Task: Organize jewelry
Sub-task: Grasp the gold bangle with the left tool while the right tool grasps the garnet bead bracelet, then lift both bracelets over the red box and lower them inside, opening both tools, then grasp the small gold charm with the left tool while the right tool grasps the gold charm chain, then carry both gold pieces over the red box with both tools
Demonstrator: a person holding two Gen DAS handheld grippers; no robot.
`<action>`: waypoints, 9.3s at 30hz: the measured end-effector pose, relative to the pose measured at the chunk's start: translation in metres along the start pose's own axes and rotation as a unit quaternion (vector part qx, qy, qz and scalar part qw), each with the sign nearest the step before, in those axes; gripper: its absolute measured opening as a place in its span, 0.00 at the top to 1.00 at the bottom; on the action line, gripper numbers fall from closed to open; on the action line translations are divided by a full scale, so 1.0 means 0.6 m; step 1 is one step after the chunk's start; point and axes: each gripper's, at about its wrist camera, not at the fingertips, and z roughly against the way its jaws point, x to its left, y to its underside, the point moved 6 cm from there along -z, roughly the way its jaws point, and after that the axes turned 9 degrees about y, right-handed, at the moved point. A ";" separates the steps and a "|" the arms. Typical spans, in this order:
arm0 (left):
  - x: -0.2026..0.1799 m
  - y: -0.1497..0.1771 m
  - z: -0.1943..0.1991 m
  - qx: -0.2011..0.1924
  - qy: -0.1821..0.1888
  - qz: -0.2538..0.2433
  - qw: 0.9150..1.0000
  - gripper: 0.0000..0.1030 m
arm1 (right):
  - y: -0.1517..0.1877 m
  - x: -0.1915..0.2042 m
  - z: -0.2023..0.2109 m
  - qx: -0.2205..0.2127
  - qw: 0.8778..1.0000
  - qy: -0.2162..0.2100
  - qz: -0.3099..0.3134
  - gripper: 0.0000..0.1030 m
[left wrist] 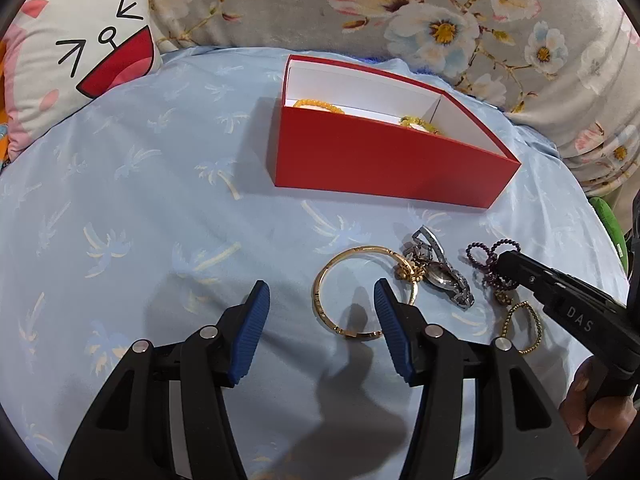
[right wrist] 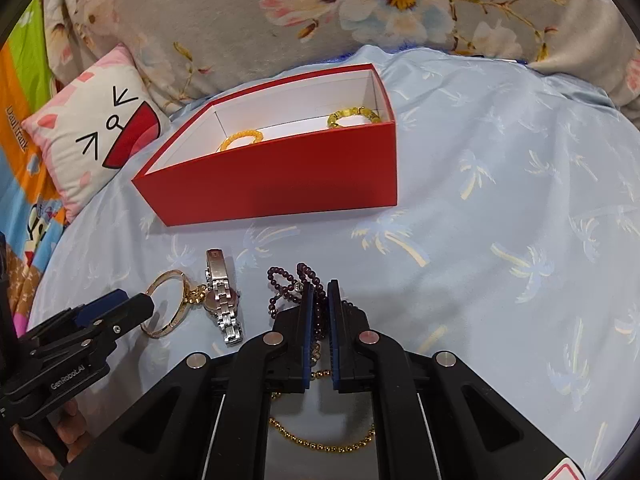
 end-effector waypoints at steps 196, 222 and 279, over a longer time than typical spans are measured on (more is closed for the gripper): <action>-0.032 -0.004 0.017 -0.016 -0.007 -0.023 1.000 0.39 | 0.040 0.008 0.045 -0.009 0.999 0.006 0.032 0.62; -0.049 -0.003 -0.003 0.004 0.001 -0.043 0.999 0.39 | 0.036 -0.003 0.026 0.004 1.000 0.006 0.007 0.84; -0.044 0.008 0.002 0.013 -0.006 -0.024 1.000 0.88 | 0.038 0.012 0.060 -0.018 1.000 -0.003 0.018 0.84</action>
